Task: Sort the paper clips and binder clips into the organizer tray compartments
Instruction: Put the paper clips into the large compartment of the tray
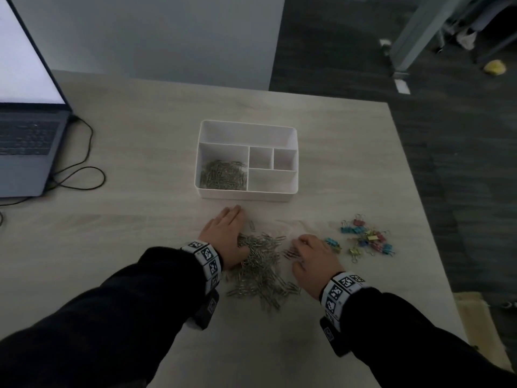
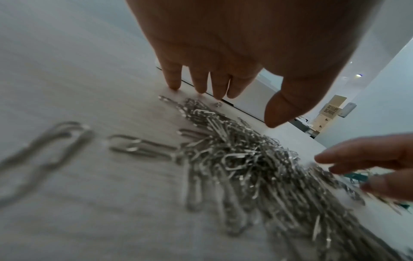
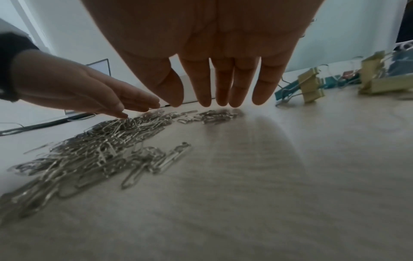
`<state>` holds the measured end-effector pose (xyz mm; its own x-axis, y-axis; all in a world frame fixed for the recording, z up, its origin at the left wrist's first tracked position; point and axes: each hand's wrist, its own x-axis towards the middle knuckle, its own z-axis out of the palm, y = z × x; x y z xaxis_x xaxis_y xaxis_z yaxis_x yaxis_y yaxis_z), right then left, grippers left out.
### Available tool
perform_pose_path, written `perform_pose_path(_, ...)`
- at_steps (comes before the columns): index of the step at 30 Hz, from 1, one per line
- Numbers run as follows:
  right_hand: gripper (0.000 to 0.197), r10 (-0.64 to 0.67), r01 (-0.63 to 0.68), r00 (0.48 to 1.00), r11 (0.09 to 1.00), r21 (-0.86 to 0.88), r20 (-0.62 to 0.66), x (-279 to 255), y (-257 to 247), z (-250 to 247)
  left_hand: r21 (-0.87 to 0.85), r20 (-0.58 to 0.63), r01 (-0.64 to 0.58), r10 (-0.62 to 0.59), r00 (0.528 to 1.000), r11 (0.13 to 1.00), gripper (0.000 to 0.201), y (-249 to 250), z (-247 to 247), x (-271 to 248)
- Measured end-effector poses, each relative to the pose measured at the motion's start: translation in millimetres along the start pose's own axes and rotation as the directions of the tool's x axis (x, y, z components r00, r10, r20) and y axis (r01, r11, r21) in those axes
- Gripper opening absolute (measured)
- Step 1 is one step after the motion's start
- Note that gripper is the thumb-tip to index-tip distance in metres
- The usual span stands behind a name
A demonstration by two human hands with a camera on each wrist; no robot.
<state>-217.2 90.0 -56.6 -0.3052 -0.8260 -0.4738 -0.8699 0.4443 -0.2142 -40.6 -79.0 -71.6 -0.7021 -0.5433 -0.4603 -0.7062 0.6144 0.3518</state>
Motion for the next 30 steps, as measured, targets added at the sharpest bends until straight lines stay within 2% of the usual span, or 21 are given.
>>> perform_pose_path(3,0.053,-0.043,0.044,0.999,0.999,-0.003,0.026,-7,-5,6,0.017,0.038,-0.014,0.013,0.999,1.000,0.087,7,0,2)
perform_pose_path(6,0.053,-0.161,0.160,0.986,0.987,0.028,0.032,-16,-13,12,0.032,0.075,-0.113,0.110,0.991,0.993,0.082,10,7,-11)
perform_pose_path(8,0.055,-0.185,0.184,0.983,0.981,0.064,0.016,-18,-13,13,-0.008,0.096,-0.167,0.167,0.981,0.986,0.077,8,11,-22)
perform_pose_path(10,0.059,-0.107,0.106,0.994,0.987,0.118,0.001,-17,-9,11,-0.136,0.063,-0.150,0.160,0.985,0.979,0.067,3,10,-31)
perform_pose_path(12,0.074,0.015,-0.020,0.999,0.990,0.141,0.031,-15,-6,8,-0.223,-0.040,-0.098,0.091,0.995,0.970,0.062,-6,7,-38)
perform_pose_path(14,0.089,0.077,-0.089,0.993,0.983,0.160,0.084,-12,-7,6,-0.201,-0.143,0.014,-0.043,0.989,0.980,0.069,-18,2,-45)
perform_pose_path(15,0.092,0.082,-0.099,0.991,0.980,0.170,0.105,-11,-9,6,-0.171,-0.154,0.102,-0.129,0.980,0.980,0.076,-24,-1,-49)
perform_pose_path(17,0.089,0.049,-0.067,0.991,0.986,0.154,0.121,-10,-15,10,-0.115,-0.109,0.262,-0.274,0.955,0.958,0.092,-32,-5,-58)
perform_pose_path(18,0.083,0.018,-0.033,0.993,0.991,0.133,0.118,-9,-20,12,-0.101,-0.083,0.301,-0.310,0.947,0.948,0.096,-35,-5,-61)
perform_pose_path(22,0.067,-0.116,0.104,0.987,0.988,0.112,0.109,-3,-39,21,-0.121,0.016,0.260,-0.260,0.966,0.958,0.101,-35,4,-66)
perform_pose_path(25,0.066,-0.161,0.142,0.981,0.976,0.166,0.109,2,-46,21,-0.140,0.044,0.238,-0.235,0.971,0.961,0.104,-26,10,-67)
perform_pose_path(27,0.072,-0.143,0.126,0.987,0.970,0.210,0.067,6,-45,16,-0.150,0.022,0.255,-0.254,0.967,0.955,0.109,-25,11,-67)
perform_pose_path(30,0.094,-0.088,0.076,0.995,0.976,0.202,0.053,13,-41,8,-0.117,0.011,0.272,-0.272,0.962,0.955,0.122,-23,8,-63)
